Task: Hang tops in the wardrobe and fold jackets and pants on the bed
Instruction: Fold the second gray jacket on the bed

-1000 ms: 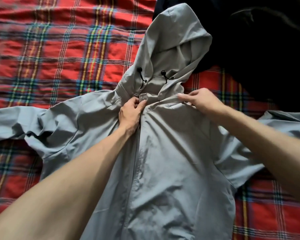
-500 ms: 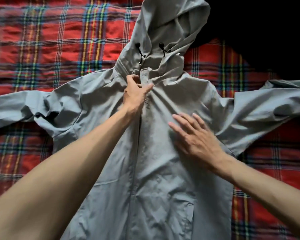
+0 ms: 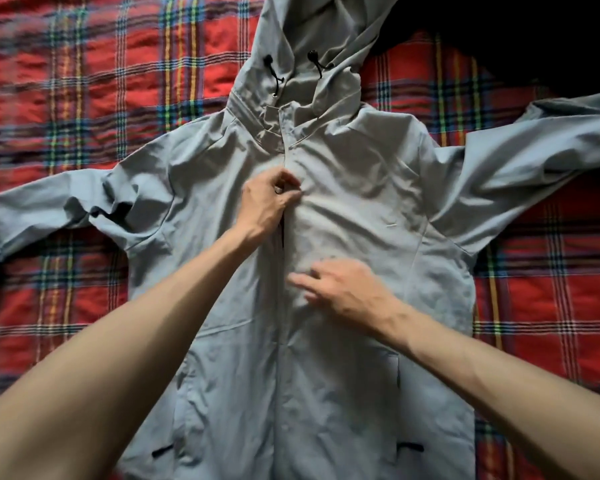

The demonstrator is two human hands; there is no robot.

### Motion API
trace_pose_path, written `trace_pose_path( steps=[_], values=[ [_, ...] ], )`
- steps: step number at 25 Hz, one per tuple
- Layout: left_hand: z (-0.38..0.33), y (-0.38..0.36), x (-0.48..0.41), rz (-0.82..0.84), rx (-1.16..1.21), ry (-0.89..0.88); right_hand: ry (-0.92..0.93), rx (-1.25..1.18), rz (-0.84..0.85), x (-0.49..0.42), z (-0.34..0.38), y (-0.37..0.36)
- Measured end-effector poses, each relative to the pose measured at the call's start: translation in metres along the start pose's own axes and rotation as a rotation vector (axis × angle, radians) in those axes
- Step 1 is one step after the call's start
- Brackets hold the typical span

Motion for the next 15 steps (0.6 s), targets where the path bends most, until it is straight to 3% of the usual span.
trace_pose_path(
  steps=[3, 6, 10, 13, 15],
  values=[
    [0.007, 0.001, -0.008, 0.020, 0.035, 0.035, -0.077, -0.017, 0.322, -0.016, 0.040, -0.027],
    [0.010, -0.002, -0.007, 0.038, 0.086, 0.028, -0.147, 0.101, 0.294, -0.027, 0.047, -0.022],
    [0.014, 0.008, -0.004, -0.026, 0.010, -0.032, -0.234, -0.087, 0.248, -0.019, 0.052, -0.024],
    [0.010, 0.003, 0.015, -0.066, -0.274, -0.121, -0.200, -0.147, 0.242, -0.004, 0.062, -0.033],
    [-0.002, -0.009, 0.048, -0.113, -0.579, -0.257, -0.179, -0.196, 0.126, 0.029, 0.057, -0.025]
  ],
)
Point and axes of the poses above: each hand's wrist, its own x-axis away from the middle knuckle, its own y-axis out of the back of the hand, z = x × y, the point moved 10 cm from there along -x, towards the middle knuckle, and after that the axes turned 7 degrees about -y, right-handed, at the moved point
